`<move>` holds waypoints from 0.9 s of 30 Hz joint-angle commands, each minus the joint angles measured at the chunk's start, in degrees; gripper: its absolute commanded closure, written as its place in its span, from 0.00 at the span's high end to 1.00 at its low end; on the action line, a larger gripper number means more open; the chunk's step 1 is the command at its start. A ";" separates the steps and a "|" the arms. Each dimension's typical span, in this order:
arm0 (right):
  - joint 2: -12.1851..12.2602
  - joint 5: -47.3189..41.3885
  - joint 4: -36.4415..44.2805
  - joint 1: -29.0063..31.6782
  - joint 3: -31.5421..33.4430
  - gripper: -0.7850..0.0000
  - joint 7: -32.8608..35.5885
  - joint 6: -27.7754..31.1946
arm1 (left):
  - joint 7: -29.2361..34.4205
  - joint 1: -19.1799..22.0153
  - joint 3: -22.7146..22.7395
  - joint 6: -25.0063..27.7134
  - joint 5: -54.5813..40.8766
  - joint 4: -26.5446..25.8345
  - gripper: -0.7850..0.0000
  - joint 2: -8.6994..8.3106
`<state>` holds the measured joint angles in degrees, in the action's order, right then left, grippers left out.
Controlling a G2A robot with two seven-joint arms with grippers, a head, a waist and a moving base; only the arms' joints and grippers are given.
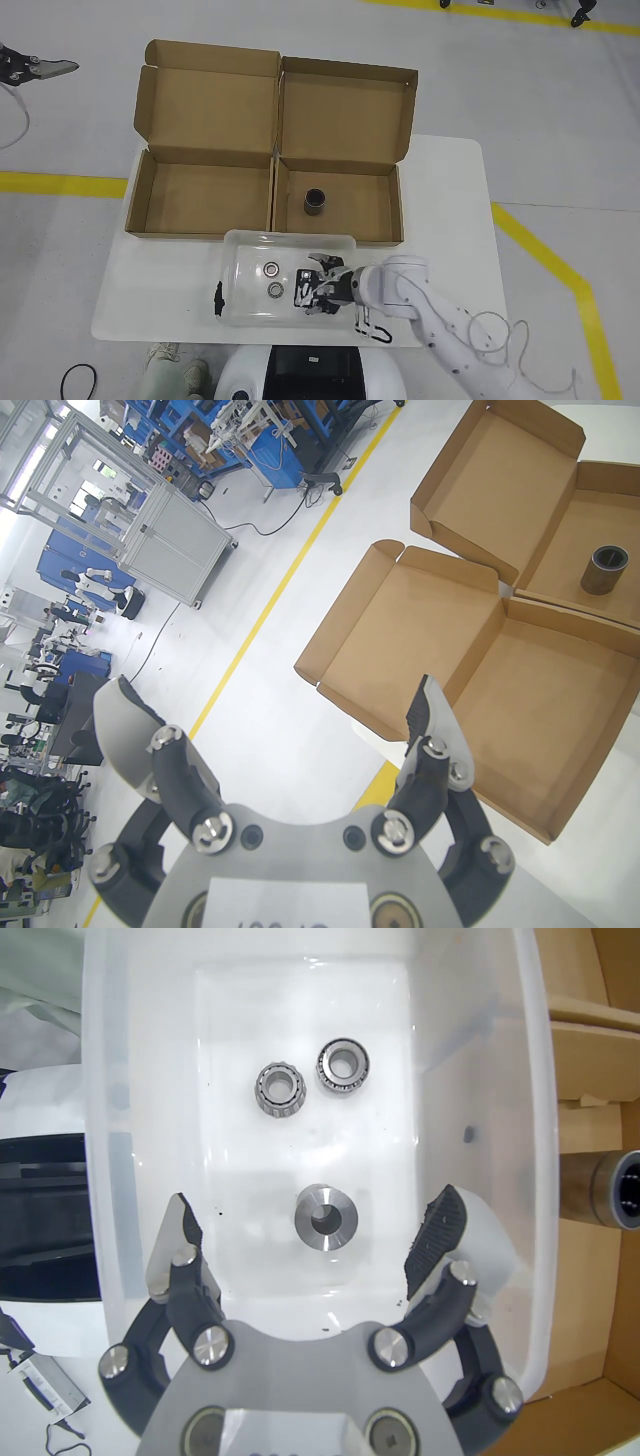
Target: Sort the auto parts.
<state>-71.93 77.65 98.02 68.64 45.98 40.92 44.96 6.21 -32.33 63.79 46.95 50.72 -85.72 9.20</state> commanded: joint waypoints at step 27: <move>-1.00 2.23 -2.37 -4.63 -5.28 0.00 2.69 -3.12 | 0.00 0.00 0.00 0.00 0.00 0.00 1.00 0.00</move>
<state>-73.03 79.87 95.08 63.91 40.49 44.55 41.60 6.21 -32.33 63.79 46.95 50.72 -85.72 9.20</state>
